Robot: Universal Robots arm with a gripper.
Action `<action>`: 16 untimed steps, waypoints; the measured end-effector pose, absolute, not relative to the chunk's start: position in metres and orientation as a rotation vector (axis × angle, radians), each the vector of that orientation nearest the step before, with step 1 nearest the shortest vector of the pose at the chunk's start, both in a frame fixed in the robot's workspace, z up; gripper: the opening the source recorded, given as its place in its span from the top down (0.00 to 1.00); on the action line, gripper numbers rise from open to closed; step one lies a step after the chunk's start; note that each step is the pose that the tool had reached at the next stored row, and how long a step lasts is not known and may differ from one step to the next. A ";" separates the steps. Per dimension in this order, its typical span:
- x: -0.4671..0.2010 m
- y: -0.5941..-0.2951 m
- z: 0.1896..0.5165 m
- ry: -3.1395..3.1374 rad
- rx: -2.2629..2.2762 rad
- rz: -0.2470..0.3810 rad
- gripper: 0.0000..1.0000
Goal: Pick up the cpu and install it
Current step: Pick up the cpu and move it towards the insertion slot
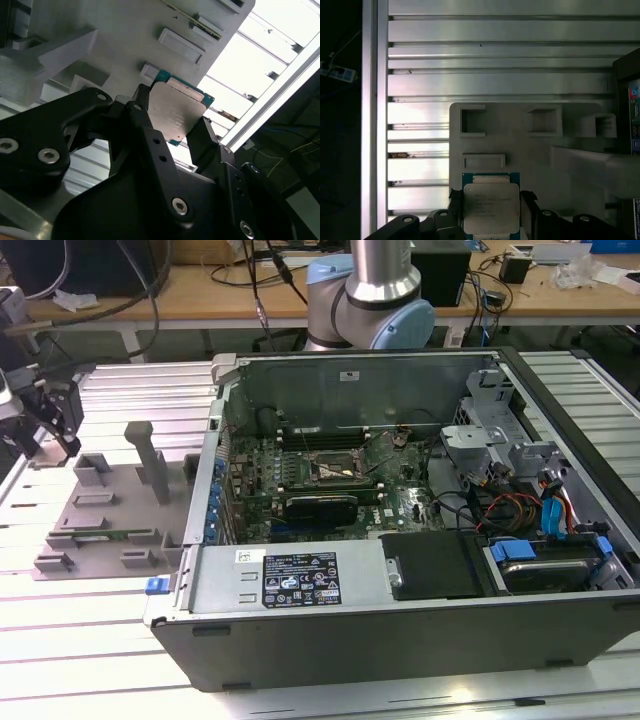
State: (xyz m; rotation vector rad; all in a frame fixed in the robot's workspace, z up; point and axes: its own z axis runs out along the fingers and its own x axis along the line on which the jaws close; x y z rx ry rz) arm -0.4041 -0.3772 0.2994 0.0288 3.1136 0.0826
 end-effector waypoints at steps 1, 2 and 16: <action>-0.404 -0.377 0.301 3.114 0.029 0.083 0.45; -0.404 -0.377 0.303 3.114 0.029 0.083 0.45; -0.404 -0.372 0.347 3.114 0.029 0.083 0.45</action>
